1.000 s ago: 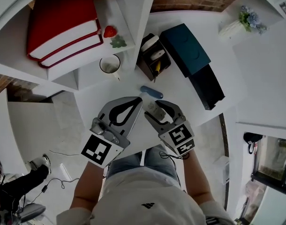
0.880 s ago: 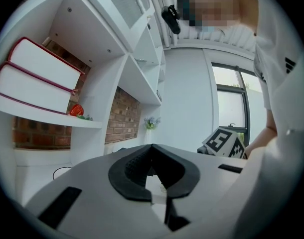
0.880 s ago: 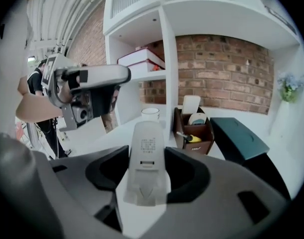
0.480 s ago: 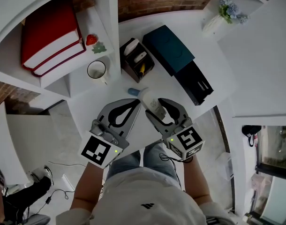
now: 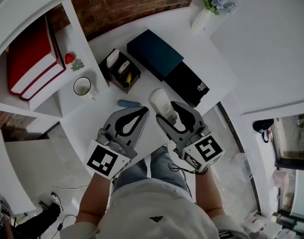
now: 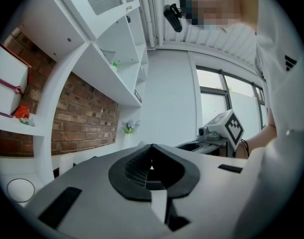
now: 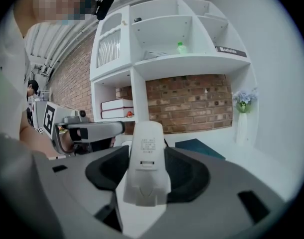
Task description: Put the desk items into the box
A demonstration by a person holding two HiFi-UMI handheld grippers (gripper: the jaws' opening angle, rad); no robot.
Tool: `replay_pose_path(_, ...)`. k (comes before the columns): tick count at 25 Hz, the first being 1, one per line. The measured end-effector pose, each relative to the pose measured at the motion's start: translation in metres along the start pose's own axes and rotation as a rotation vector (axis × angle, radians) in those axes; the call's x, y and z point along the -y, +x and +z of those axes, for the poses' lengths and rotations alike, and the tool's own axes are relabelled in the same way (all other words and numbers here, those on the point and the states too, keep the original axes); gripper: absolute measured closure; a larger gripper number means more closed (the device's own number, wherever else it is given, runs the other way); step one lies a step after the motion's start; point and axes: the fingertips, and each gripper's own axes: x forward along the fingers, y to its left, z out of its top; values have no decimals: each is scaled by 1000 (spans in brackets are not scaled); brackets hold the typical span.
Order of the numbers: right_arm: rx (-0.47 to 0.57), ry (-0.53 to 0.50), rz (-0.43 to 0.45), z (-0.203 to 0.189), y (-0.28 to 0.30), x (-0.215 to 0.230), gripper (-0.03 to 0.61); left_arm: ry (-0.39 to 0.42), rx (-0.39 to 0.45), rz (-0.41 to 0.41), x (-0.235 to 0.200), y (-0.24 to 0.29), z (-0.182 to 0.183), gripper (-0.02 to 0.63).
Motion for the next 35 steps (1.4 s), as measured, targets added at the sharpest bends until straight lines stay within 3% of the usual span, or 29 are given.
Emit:
replay_pose_path(17, 67, 26, -116, 9, -78, 86, 344, 7, -3, -131, 70, 94, 3, 603)
replay_pose_path(35, 18, 39, -82, -11, -82, 170, 344, 3, -12, -90, 88, 165, -2, 603)
